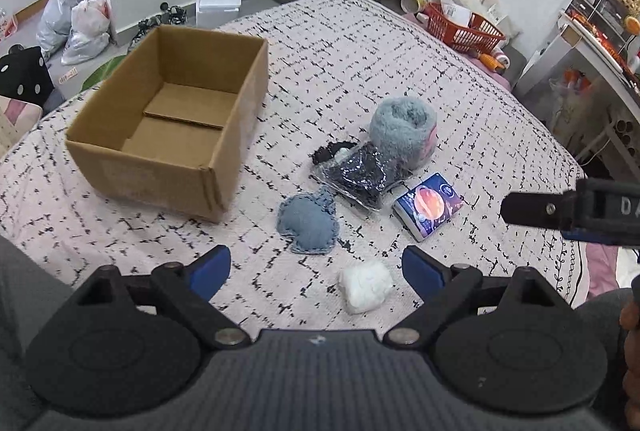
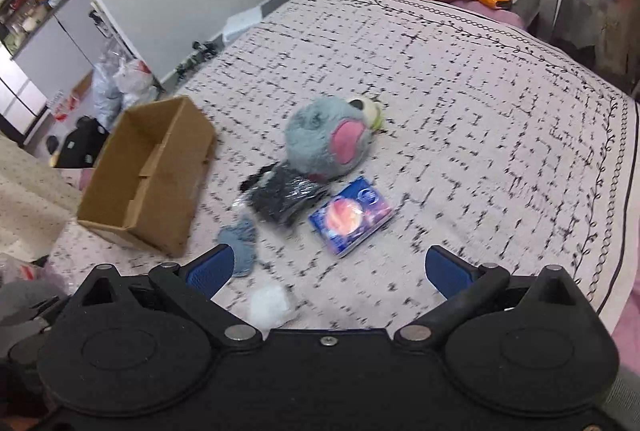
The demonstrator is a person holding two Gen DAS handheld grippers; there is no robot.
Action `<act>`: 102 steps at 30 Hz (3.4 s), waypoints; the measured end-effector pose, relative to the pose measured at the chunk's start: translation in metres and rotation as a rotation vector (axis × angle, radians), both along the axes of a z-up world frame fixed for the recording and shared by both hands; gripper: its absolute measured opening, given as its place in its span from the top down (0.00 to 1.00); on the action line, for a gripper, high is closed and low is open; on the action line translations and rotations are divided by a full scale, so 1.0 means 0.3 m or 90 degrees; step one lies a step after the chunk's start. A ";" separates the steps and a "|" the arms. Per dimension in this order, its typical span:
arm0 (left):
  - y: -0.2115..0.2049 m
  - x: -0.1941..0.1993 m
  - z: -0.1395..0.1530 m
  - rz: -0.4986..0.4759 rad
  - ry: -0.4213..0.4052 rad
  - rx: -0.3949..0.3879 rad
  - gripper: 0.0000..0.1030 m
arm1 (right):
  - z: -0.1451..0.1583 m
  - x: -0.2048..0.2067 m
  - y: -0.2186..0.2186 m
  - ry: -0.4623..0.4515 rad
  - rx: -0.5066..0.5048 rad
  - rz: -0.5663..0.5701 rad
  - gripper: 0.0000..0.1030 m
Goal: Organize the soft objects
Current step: 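Grasp the white cotton ball with the left tool while the right tool grasps the blue tissue pack, then carry the cotton ball and tissue pack into the cardboard box and release both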
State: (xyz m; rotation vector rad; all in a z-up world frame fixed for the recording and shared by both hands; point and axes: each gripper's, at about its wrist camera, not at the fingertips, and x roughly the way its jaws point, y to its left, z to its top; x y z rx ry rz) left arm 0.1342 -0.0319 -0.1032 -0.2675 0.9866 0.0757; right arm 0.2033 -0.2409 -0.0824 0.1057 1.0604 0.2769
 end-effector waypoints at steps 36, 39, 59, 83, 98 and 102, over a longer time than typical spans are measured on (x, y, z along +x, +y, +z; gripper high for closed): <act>-0.176 0.212 -0.345 -0.006 0.141 -0.028 0.55 | -0.438 0.329 -0.106 0.241 0.188 -0.171 0.14; -0.168 0.222 -0.343 0.001 0.133 -0.026 0.55 | -0.445 0.333 -0.102 0.237 0.181 -0.175 0.14; -0.130 0.215 -0.220 -0.011 0.051 -0.025 0.55 | -0.349 0.285 -0.110 0.120 0.217 -0.169 0.80; -0.020 0.115 0.022 -0.011 -0.056 -0.001 0.55 | -0.143 0.126 -0.129 -0.063 0.264 -0.137 0.81; 0.134 0.116 0.113 0.020 -0.097 0.015 0.55 | -0.056 0.104 -0.063 -0.177 0.298 -0.087 0.81; 0.184 0.133 0.129 0.034 -0.104 0.017 0.55 | -0.043 0.109 -0.022 -0.195 0.308 -0.068 0.81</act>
